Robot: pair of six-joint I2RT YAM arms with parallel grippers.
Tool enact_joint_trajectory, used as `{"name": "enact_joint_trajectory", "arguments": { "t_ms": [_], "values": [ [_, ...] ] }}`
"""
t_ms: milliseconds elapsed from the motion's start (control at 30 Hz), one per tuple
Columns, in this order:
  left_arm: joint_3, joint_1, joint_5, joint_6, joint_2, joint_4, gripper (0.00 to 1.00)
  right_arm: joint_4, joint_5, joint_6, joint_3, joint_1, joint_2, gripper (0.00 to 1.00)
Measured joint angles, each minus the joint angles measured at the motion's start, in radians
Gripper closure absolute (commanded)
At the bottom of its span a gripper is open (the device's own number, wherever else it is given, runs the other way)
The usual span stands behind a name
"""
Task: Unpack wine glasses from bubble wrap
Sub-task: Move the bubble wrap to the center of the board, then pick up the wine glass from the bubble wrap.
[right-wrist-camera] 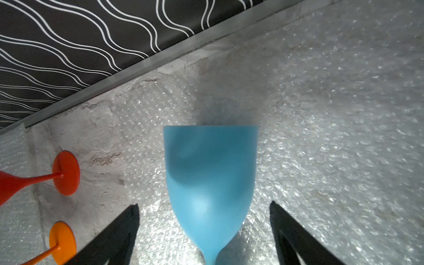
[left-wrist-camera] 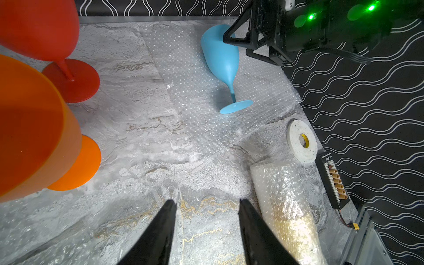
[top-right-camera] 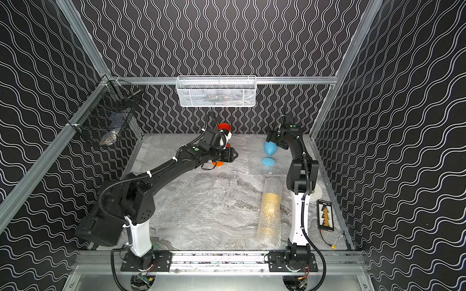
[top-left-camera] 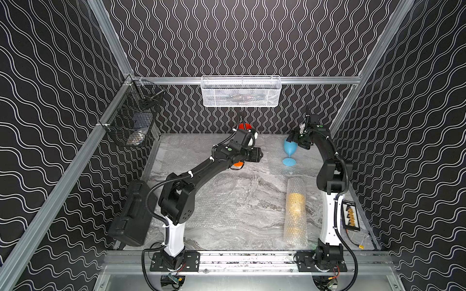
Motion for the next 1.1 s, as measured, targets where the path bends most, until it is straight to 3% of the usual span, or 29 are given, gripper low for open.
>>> {"name": "enact_joint_trajectory", "arguments": {
  "t_ms": [833, 1100],
  "values": [
    [-0.024, 0.006, 0.004, 0.000, -0.004, -0.002, 0.50, -0.006, 0.016, 0.000, 0.088, 0.014, 0.140, 0.06],
    [-0.024, 0.009, 0.018, 0.000, -0.005, -0.002, 0.50, 0.000, 0.016, 0.000, 0.097, 0.014, 0.153, 0.13]
  ]
}}
